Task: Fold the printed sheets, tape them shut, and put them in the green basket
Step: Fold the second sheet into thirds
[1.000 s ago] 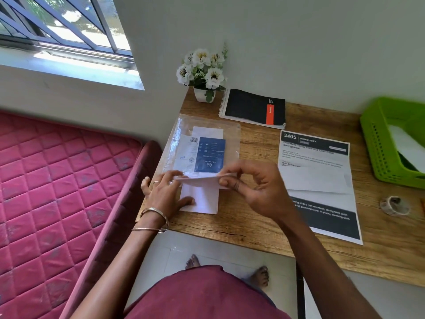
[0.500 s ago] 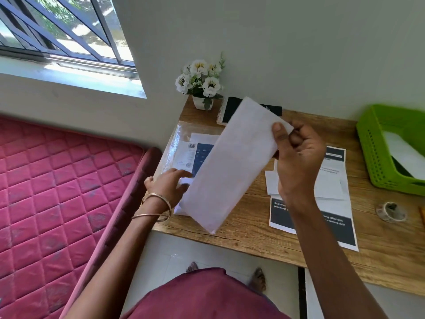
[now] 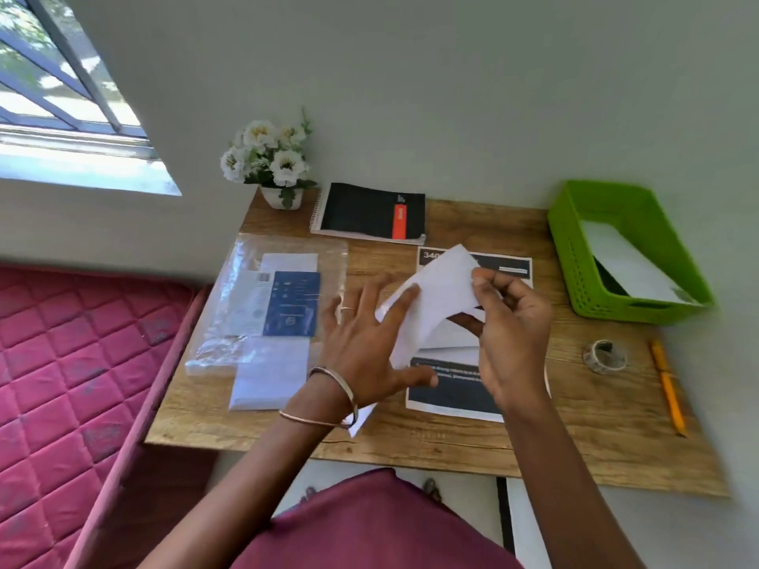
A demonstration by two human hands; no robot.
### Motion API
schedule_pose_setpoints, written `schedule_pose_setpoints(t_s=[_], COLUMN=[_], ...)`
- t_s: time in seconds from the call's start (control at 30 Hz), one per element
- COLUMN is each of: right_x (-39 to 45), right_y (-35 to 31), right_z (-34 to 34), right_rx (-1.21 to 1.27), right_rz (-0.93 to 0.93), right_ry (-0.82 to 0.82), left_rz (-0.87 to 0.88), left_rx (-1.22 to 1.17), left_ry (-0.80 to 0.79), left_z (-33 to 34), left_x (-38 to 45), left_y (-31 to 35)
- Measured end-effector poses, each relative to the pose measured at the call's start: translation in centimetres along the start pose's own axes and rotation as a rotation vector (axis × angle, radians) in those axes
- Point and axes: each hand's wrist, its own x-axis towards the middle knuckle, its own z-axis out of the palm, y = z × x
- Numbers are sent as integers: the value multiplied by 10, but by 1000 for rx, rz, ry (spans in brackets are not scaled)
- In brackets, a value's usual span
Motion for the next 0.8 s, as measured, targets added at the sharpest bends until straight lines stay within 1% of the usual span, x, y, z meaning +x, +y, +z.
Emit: schedule_pose_setpoints(t_s=[0.07,0.13,0.23,0.3,0.4,0.43,0.5,0.63,0.73,0.8], right_x=[4,8,16,20,28,32,37,42,43,43], right_y=[-3,-6,-2,1,4,5,10,18,19,19], right_z=[-12,-24,-44,-59,-75,-78,-79,-76,-73,-72], right_rx=[45,76,-9,-162,-538,-652,-781,-814,-738,-700], right_rz=[19,39,35,-60,-201,-215,-243,-356,-421,-429], right_ry=[-32,-103,-215,-278,-356,-363,-325,-234,-257,-278], left_rz=[4,6,-40,-78,-131,-140,-136,-128,-141,-146], left_rx=[9,-47,-97,-90,-89,-73,-41,-94,-56,-34], left_ry=[1,51,98,92,28,-1,-59,-166,-187,-209], left_z=[6,8,5,2,-1,-2,-4,-8,-9,-8], left_x=[7,14,24,31,43,46,50,56,61,62], left_y=[10,16,21,21,18,17,15,14,11,8])
